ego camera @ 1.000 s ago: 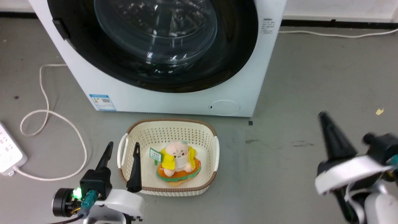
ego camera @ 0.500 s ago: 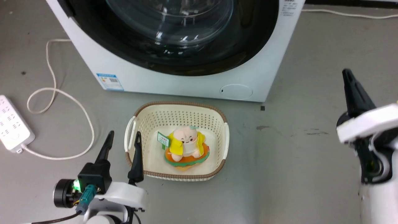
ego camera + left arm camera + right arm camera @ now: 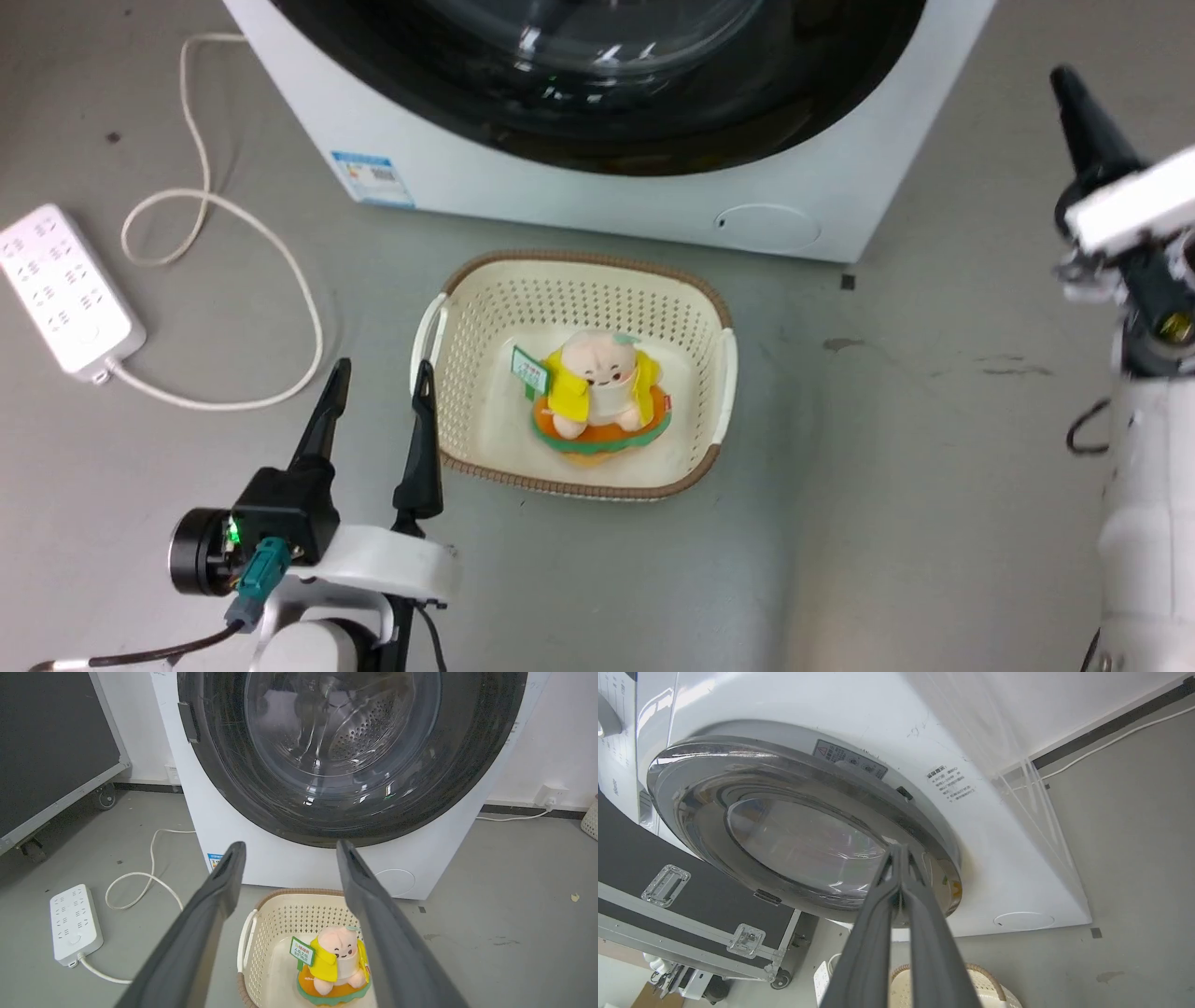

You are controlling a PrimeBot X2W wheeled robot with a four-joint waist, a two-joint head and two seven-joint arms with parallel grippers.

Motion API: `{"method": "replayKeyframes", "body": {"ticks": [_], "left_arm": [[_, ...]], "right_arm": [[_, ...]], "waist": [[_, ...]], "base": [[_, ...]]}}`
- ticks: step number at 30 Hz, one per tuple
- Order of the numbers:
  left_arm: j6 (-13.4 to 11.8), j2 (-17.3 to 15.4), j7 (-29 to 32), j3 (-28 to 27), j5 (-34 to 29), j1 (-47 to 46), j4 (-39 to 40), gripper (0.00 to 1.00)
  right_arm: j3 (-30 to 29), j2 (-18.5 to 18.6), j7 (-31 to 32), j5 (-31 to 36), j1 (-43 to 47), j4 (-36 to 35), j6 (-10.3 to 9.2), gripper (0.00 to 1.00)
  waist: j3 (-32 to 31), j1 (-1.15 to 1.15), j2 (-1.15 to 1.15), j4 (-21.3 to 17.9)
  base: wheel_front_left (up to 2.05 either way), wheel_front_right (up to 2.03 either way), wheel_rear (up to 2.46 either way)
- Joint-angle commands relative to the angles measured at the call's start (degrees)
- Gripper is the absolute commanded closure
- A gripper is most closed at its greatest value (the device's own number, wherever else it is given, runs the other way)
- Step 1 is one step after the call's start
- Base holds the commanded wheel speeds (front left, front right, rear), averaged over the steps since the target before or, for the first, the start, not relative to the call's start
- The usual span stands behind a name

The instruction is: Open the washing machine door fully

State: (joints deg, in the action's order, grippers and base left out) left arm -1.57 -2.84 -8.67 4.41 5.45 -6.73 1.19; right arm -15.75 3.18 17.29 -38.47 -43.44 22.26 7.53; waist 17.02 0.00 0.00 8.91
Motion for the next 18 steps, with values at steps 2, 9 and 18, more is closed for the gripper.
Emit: {"method": "replayKeyframes", "body": {"ticks": [2,9,18], "left_arm": [[-0.5,0.0,-0.8,0.4,0.8,-1.4,0.4,0.0],[-0.9,0.0,-1.6,1.2,1.6,-2.9,0.7,0.0],[-1.4,0.0,-2.7,2.5,2.6,-4.3,1.0,0.0]], "right_arm": [[-1.8,-0.2,1.7,-1.9,-5.6,3.5,-0.01,1.0],[-5.5,0.6,4.4,-2.4,-15.3,11.1,-0.02,1.0],[-10.8,4.2,8.2,-2.8,-26.8,22.0,-0.02,1.0]], "waist": [[1.8,0.0,0.0,1.4],[4.9,0.0,0.0,3.4],[8.3,0.0,0.0,5.9]], "base": [[0.0,0.0,0.0],[0.0,0.0,0.0],[0.0,0.0,0.0]]}}
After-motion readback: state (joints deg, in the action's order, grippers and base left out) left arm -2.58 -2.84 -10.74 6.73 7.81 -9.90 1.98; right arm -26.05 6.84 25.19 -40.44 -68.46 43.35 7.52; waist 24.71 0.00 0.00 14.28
